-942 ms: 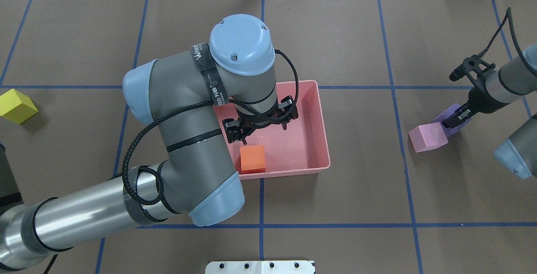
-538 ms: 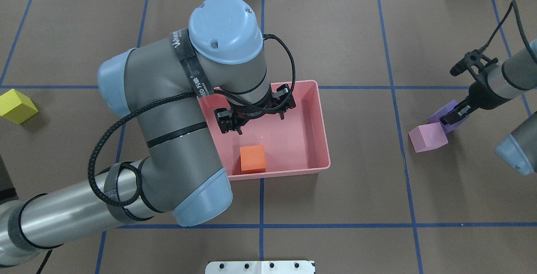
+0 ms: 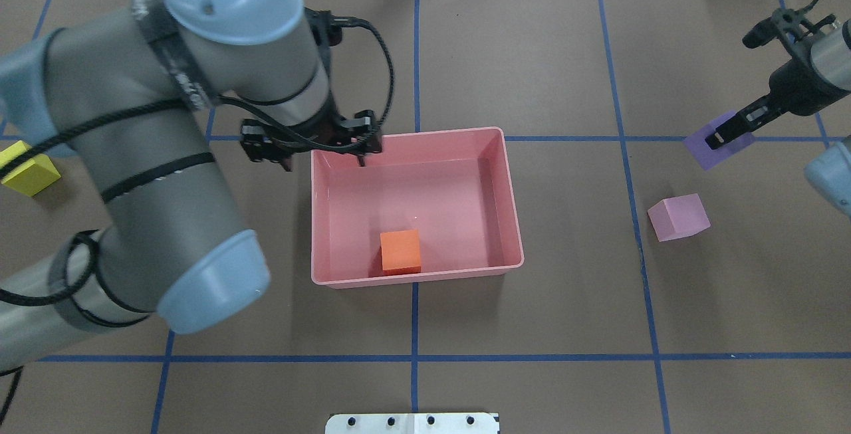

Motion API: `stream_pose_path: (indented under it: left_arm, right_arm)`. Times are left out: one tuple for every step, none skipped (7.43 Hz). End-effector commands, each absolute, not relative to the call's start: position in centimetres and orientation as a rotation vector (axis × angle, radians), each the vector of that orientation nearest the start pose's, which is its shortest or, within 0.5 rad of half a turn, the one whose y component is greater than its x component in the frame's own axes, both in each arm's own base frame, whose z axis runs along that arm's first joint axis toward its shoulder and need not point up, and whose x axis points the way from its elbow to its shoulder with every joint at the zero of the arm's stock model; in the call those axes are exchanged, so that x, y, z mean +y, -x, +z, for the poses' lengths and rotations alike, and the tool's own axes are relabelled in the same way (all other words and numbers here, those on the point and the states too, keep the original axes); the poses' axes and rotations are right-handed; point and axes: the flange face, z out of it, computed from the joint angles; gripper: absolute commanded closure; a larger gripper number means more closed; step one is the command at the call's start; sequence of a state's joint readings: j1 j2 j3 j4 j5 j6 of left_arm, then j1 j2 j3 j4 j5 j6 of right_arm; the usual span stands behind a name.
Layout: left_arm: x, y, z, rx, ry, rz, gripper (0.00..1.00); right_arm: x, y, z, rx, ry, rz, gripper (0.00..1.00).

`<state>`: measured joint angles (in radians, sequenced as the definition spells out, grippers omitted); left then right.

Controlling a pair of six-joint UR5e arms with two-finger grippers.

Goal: Place blocks into pink bin with both arms
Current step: 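Lift the purple cube toward the bin with the right gripper while the left gripper withdraws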

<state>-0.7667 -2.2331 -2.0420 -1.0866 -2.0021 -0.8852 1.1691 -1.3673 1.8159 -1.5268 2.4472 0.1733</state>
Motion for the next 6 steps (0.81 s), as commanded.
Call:
stream_pose_path:
  left_arm:
    - [-49.6, -23.1, 25.9, 0.706, -0.173, 0.287, 0.0]
    - [-51.8, -18.9, 30.9, 0.753, -0.2, 0.414, 0.0]
    - [-53.7, -17.4, 34.3, 0.763, -0.217, 0.49, 0.0]
    - [-54.8, -16.4, 37.9, 0.745, -0.229, 0.564, 0.0]
    - [-57.2, -14.7, 41.5, 0.729, -0.258, 0.611, 0.0]
    - [-58.2, -13.7, 44.9, 0.725, -0.256, 0.608, 0.0]
  right_arm:
    - [-54.2, 15.7, 35.7, -0.957, -0.18, -0.393, 1.0]
    - [-54.5, 15.8, 33.3, -0.962, -0.171, -0.355, 1.0]
    - [-54.7, 16.3, 31.2, -0.975, -0.157, -0.293, 1.0]
    - [-54.2, 18.3, 28.9, -0.988, -0.125, -0.237, 1.0]
    - [-53.7, 21.2, 26.3, -0.999, -0.079, -0.164, 1.0]
    - [-53.1, 24.2, 24.1, -0.987, -0.064, -0.124, 1.0]
